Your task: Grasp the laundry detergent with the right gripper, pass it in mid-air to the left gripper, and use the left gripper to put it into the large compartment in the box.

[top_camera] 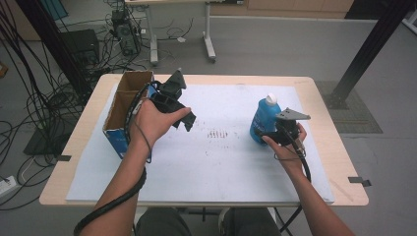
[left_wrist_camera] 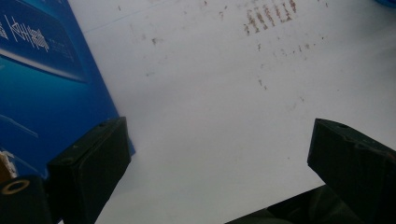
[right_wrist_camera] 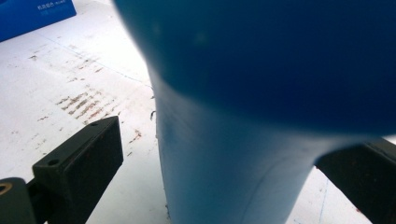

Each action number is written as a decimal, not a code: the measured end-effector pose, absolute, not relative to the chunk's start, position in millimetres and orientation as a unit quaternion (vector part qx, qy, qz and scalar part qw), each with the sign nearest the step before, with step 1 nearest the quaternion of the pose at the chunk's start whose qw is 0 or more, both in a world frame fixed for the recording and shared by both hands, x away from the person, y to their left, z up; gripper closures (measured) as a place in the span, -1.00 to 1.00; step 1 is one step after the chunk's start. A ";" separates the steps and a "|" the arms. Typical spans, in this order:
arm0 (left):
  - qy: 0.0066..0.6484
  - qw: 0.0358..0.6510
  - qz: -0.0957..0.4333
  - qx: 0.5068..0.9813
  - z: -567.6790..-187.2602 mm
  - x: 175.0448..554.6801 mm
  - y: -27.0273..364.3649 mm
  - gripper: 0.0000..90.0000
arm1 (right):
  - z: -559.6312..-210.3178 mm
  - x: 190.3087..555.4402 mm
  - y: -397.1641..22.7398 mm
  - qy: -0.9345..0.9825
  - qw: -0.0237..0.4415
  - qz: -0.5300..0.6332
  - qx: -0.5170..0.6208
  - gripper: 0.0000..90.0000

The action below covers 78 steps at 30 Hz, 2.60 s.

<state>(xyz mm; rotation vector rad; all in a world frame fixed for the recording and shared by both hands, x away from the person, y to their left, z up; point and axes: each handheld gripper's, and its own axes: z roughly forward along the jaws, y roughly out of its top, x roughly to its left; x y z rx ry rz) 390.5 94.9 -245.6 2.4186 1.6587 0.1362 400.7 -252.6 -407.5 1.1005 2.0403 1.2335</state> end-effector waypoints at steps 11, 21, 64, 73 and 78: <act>0.560 0.103 0.046 0.821 -244.7 391.1 94.9 -0.85 | -407.7 401.2 -251.1 0.753 0.258 0.452 0.402 -0.96; 0.559 0.104 0.046 0.821 -245.4 391.8 94.5 -0.86 | -407.5 400.8 -251.1 0.753 0.262 0.451 0.402 -0.96; 0.560 0.105 0.046 0.820 -246.0 391.5 96.3 -0.86 | -406.0 399.3 -250.0 0.750 0.277 0.450 0.398 -0.94; 0.560 0.105 0.046 0.821 -245.8 391.6 96.5 -0.86 | -406.0 399.0 -249.5 0.751 0.277 0.448 0.398 -0.94; 0.559 0.105 0.045 0.821 -246.0 391.4 97.0 -0.86 | -406.4 399.2 -249.5 0.752 0.277 0.447 0.398 -0.93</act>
